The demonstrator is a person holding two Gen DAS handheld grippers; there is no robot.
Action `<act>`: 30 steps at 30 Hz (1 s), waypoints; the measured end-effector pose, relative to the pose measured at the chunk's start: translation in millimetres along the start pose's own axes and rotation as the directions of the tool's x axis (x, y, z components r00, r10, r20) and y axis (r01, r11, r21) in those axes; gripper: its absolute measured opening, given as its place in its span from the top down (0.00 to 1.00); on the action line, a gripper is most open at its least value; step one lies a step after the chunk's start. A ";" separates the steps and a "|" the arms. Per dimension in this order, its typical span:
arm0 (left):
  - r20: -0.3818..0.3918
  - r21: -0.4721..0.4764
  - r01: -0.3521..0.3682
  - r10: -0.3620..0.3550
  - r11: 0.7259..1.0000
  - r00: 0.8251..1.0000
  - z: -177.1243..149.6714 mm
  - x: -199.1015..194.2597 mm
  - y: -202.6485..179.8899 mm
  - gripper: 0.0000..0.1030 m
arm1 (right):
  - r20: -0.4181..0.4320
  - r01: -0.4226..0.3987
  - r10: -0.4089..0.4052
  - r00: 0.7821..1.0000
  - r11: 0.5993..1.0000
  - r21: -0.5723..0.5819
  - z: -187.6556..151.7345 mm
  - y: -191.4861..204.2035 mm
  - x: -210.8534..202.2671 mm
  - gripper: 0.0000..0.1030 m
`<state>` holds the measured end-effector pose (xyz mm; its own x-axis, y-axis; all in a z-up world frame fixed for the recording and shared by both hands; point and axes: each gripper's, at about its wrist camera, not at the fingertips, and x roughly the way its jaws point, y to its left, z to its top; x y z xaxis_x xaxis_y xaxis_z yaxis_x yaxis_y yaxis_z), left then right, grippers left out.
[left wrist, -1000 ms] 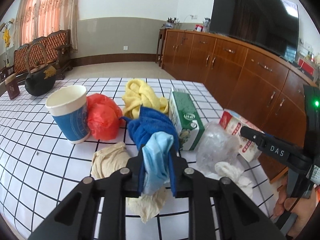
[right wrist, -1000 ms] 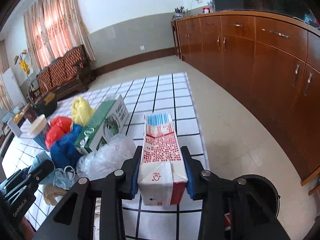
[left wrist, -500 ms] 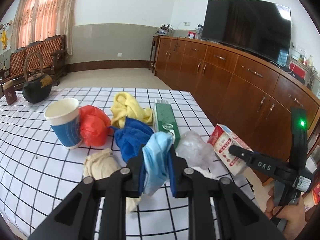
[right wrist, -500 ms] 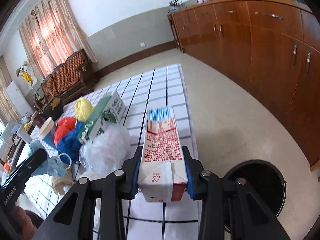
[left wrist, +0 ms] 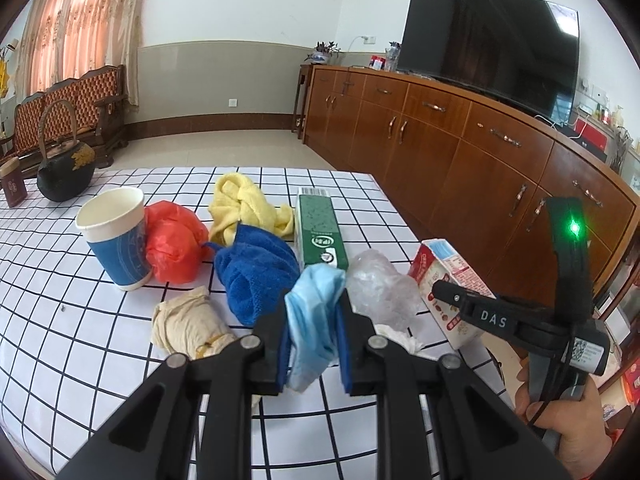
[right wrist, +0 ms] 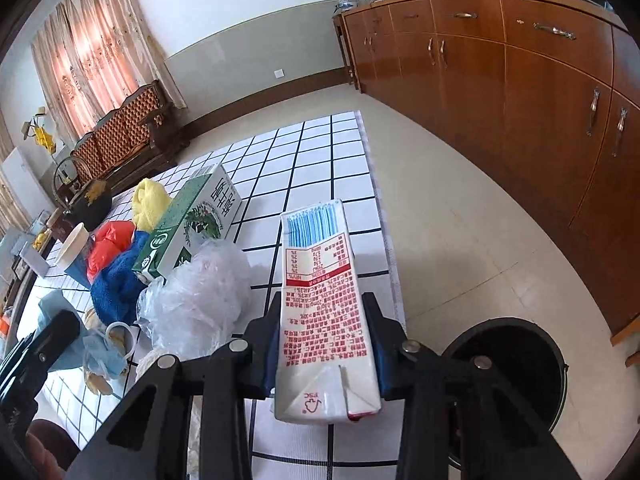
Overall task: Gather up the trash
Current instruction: 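Carry the cloth and carton to the bucket and open both tools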
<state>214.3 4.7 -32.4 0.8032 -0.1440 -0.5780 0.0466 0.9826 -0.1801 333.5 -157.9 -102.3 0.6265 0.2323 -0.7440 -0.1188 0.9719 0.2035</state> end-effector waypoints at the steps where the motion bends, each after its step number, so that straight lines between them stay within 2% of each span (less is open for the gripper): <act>1: 0.002 0.001 0.005 -0.005 1.000 1.000 0.5 -0.5 -1.6 0.80 | 0.012 -0.007 0.007 1.000 1.000 0.003 -0.1 -1.0 -3.8 0.63; 5: 0.003 0.010 0.048 -0.048 0.999 0.999 4.3 -2.3 -17.5 0.80 | 0.068 -0.010 0.009 0.998 1.000 0.020 -0.5 -13.6 -26.7 0.63; 10: -0.005 0.050 0.131 -0.131 0.990 0.991 10.2 -1.6 -60.9 0.80 | 0.091 0.038 -0.045 0.995 0.996 0.079 -6.0 -52.5 -49.4 0.63; 15: -0.036 0.086 0.217 -0.214 0.972 0.976 8.0 5.2 -109.4 0.80 | 0.061 0.114 -0.125 0.990 0.982 0.148 -24.6 -106.8 -64.1 0.63; 20: -0.115 0.110 0.294 -0.281 0.950 0.953 -4.9 24.4 -158.2 0.80 | -0.004 0.169 -0.173 0.985 0.960 0.223 -53.2 -161.8 -69.9 0.63; 25: -0.182 0.135 0.329 -0.303 0.935 0.936 -15.6 46.3 -198.9 0.80 | -0.057 0.185 -0.176 0.983 0.941 0.283 -70.6 -200.6 -66.0 0.63; 30: -0.239 0.147 0.321 -0.282 0.936 0.929 -23.5 68.1 -223.9 0.80 | -0.083 0.192 -0.175 0.981 0.934 0.302 -75.4 -224.8 -59.1 0.62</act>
<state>244.6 -227.9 -50.2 0.5916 -0.4387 -0.6764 0.3889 0.8902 -0.2372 265.1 -387.1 -152.1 0.5716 0.0614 -0.8182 0.2421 0.9402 0.2397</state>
